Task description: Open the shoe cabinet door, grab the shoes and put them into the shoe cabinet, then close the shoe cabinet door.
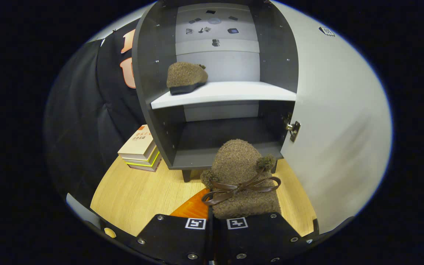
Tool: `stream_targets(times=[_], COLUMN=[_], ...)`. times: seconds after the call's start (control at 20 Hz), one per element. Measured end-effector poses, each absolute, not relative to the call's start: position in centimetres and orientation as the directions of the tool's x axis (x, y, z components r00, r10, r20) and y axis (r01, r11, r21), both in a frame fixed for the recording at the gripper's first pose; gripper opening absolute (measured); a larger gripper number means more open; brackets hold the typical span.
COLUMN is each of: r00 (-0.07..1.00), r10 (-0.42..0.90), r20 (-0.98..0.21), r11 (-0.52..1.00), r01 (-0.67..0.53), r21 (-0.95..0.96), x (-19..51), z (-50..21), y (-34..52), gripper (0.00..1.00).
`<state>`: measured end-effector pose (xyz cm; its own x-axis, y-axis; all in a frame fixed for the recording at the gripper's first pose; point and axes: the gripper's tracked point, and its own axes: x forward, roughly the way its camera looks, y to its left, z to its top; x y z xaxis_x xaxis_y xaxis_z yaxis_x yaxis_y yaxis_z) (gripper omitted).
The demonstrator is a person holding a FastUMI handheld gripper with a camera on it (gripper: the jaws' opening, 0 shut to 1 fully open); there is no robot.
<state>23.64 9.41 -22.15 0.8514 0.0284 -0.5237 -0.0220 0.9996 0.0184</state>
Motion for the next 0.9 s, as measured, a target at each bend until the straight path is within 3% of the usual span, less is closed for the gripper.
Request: stream_targets(times=[0.35,0.7,0.9], r00=[0.902,0.927,0.929], r10=[0.02,0.032,0.046], r20=[-0.43,-0.373,-0.367], r11=[0.999,0.998,0.997], r01=[-0.036,-0.046,-0.066], r21=[-0.03,-0.03,-0.042], x=[30.1,45.0,49.1], z=[-12.9,-4.7,-3.8], y=[8.2,4.7,5.3], gripper=[0.07,0.06,0.06])
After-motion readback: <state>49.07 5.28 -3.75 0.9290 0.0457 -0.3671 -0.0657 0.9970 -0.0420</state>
